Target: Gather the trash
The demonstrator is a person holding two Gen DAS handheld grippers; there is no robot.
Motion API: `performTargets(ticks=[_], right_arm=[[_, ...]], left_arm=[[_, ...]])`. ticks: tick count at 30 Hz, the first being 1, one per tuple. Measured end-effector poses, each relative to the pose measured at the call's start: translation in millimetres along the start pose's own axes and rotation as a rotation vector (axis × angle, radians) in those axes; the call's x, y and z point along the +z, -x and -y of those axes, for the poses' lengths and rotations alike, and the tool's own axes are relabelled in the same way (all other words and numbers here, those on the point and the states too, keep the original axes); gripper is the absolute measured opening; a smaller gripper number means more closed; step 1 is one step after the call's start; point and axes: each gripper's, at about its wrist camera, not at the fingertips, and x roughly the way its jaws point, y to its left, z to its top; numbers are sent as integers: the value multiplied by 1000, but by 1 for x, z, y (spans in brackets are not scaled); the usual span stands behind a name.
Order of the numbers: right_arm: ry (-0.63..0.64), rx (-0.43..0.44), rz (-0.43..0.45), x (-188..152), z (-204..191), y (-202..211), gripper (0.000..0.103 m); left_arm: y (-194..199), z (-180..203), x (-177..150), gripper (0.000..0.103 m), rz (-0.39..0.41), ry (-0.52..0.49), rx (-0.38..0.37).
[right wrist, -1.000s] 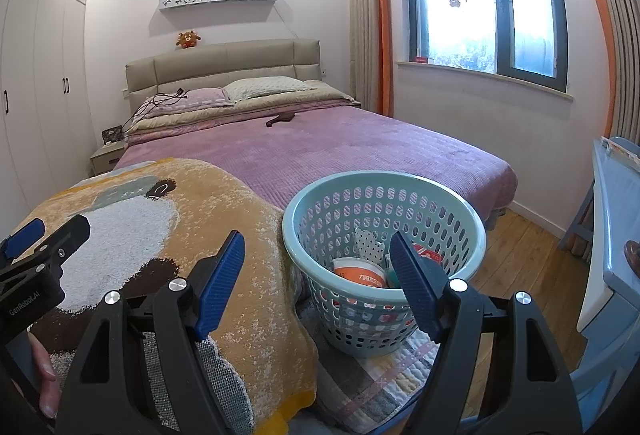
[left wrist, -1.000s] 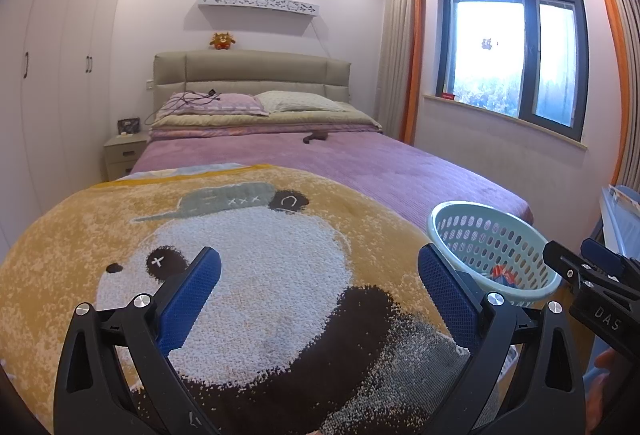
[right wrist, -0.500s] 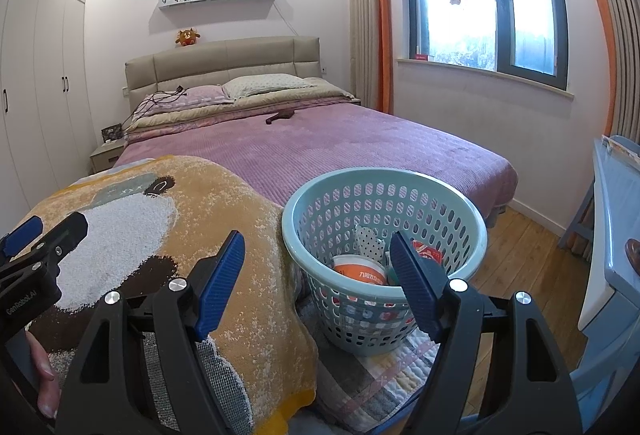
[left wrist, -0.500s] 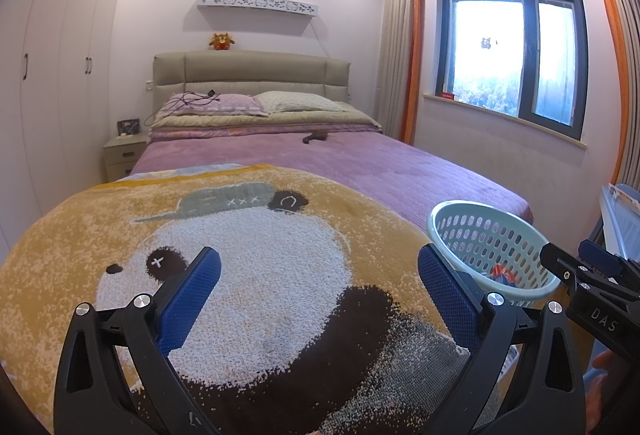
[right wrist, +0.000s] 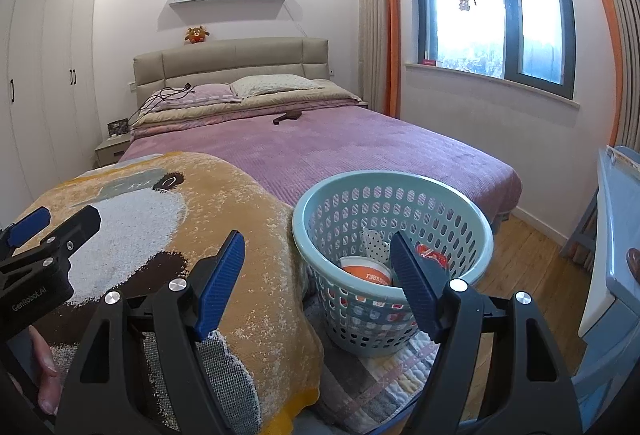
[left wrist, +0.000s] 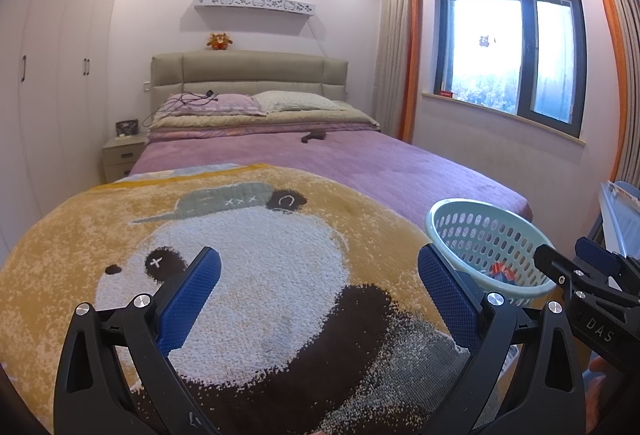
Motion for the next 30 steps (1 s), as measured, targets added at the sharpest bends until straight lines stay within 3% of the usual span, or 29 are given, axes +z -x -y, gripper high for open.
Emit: performTargets(ticks=[13,16,27,30], right_arm=[[-8,6,-17,6,-1,-5,71],[-11,3,-9,12,0,-3,71],[10,37,2,29,-26,1,71],[23,64,-7,32,-41,0,71]], left_arm=[[-3,-1,3,96,-6,-26,2],[2,3,6,96,27,-57,65],[21,-21,24,96,19,-17,80],[25,-36,26,96,15,-8,130]])
